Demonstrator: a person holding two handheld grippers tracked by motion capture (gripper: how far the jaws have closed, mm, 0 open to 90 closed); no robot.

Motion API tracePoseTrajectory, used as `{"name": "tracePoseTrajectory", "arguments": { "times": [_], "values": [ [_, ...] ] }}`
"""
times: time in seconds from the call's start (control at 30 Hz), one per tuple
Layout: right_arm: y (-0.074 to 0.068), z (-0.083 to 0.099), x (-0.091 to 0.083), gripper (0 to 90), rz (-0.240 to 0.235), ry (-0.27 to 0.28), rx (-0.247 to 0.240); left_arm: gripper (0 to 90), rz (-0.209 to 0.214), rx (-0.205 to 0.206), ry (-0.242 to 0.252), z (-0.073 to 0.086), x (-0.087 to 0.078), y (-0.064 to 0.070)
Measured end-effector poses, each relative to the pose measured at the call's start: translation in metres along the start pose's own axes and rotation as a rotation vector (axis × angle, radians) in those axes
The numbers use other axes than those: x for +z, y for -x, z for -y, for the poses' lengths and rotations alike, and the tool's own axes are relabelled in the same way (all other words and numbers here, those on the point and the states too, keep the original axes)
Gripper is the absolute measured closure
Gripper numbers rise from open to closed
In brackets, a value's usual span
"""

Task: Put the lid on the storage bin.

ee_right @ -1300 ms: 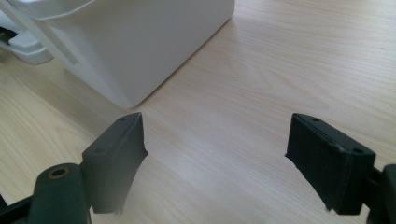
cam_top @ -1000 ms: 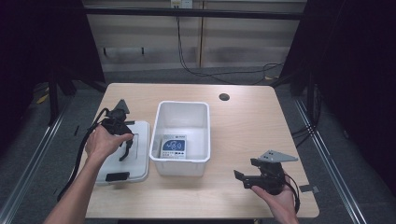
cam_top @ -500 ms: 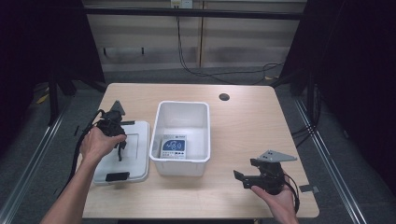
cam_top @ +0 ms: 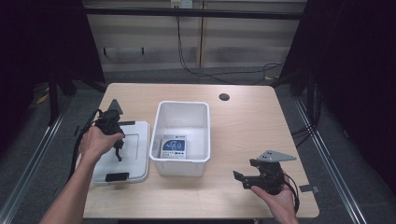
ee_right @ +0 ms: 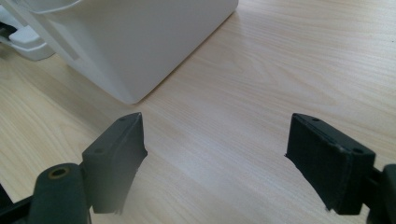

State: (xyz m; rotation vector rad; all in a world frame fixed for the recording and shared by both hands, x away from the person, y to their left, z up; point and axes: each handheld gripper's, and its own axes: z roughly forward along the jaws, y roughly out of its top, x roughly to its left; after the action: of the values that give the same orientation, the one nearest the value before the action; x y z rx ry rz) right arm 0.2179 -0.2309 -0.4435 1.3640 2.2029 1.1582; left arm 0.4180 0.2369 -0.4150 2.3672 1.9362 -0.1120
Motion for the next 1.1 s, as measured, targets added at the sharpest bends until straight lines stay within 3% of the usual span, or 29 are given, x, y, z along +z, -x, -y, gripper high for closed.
{"name": "tracePoseTrajectory", "arguments": {
  "times": [0.13, 0.23, 1.1],
  "values": [
    [0.0, 0.0, 0.0, 18.8, -0.001, -0.003, -0.003, 83.4, -0.002, -0.02, -0.025, 0.0, -0.001, -0.004],
    [-0.001, 0.0, 0.0, 19.1, -0.003, -0.001, -0.003, 84.4, -0.018, -0.012, -0.035, 0.001, -0.002, -0.004],
    [-0.002, 0.0, 0.002, 19.1, -0.004, -0.022, -0.001, 85.0, 0.012, 0.009, 0.003, 0.004, -0.033, -0.005]
  ]
}}
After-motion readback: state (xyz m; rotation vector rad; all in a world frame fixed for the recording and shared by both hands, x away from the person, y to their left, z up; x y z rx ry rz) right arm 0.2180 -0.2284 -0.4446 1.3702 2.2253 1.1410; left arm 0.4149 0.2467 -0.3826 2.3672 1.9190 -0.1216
